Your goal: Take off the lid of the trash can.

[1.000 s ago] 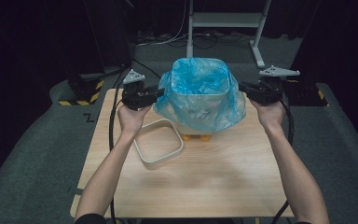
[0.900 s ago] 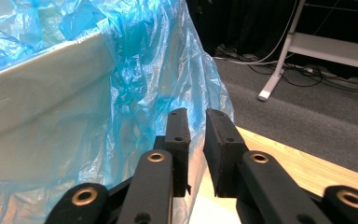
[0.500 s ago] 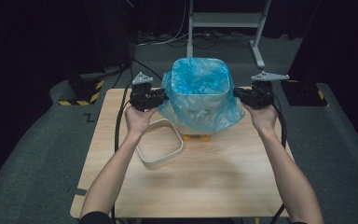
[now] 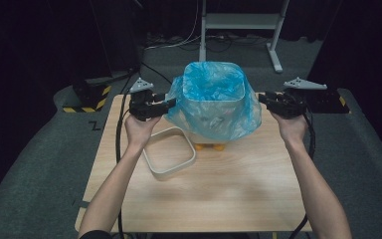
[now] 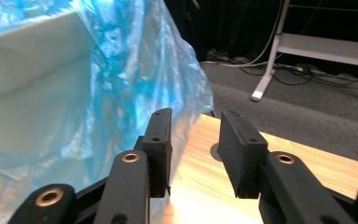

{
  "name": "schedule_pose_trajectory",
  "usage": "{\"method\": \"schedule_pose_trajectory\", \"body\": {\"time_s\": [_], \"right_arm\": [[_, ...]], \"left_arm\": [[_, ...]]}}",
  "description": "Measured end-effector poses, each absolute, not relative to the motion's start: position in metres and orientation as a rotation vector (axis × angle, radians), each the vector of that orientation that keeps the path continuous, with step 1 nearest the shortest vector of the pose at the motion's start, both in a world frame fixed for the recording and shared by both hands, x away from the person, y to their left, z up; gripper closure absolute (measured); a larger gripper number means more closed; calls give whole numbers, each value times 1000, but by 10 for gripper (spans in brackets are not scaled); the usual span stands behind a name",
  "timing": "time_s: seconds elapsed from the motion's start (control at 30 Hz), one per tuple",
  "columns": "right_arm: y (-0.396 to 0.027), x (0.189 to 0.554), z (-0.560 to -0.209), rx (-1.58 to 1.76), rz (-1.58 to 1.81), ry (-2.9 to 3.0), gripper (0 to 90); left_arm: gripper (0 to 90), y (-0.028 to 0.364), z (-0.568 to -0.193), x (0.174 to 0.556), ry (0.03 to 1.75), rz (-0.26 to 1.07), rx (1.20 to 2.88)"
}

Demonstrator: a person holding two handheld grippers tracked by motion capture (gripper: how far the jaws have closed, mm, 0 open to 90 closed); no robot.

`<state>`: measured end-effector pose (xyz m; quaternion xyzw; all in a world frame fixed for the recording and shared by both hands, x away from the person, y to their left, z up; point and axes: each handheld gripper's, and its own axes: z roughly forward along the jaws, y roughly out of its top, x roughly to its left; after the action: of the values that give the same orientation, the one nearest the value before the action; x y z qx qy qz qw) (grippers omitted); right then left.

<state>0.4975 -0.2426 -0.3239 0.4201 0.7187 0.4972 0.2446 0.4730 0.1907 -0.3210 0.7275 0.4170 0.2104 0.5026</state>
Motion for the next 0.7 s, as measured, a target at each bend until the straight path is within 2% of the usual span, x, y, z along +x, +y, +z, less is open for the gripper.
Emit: {"method": "schedule_pose_trajectory", "body": {"time_s": [0.43, 0.7], "right_arm": [[-257, 481, -340, 1180, 1321, 1931, 570], [-266, 473, -356, 1211, 1313, 1915, 568]], "left_arm": [[454, 213, -324, 457, 1023, 521, 1730], [446, 222, -332, 453, 1043, 528, 1715]]}}
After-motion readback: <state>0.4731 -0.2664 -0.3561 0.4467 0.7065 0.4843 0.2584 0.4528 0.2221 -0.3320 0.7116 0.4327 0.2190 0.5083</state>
